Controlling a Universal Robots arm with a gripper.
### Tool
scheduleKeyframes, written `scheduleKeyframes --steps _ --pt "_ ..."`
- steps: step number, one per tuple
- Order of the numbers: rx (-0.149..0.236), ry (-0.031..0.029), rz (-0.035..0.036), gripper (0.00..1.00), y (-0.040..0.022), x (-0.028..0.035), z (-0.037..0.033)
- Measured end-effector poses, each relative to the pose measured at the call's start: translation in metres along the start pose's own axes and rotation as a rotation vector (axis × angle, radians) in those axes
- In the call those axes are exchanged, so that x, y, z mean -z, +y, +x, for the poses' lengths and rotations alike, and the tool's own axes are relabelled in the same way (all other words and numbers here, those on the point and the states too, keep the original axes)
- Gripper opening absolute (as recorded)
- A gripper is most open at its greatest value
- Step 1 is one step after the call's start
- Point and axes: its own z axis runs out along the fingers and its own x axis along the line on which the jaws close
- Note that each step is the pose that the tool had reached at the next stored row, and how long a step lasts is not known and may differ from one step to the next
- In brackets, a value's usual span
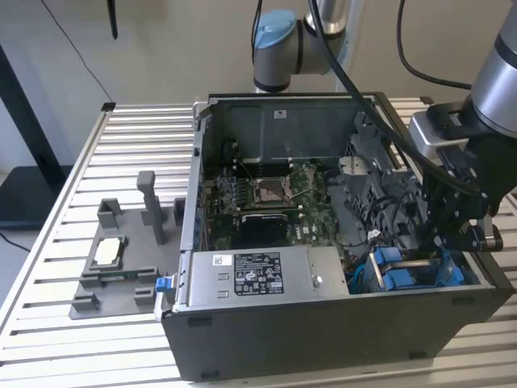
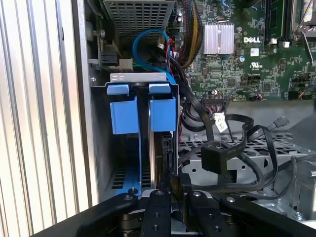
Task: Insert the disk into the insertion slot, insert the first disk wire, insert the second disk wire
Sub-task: 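Insert the first disk wire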
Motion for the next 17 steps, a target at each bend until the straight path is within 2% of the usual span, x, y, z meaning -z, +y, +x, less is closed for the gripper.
scheduleKeyframes --steps 6,8,13,14,15,16,17 --pt "0.0 0.0022 0.0001 0.19 0.0005 -0.0073 0.0008" --pt "0.0 0.0003 0.0001 0.19 0.0006 -0.009 0.0009" --pt "0.0 0.0001 0.0 0.19 0.0007 -0.0092 0.0009" --pt "0.0 -0.0015 -0.0002 0.19 0.0007 -0.0098 0.0008" --pt "0.0 -0.0015 -0.0001 0.2 0.0007 -0.01 0.0009" --pt "0.0 -0.0017 -0.0001 0.25 0.0007 -0.0101 0.0009" --pt "0.0 -0.0014 0.0 0.25 0.0007 -0.0101 0.001"
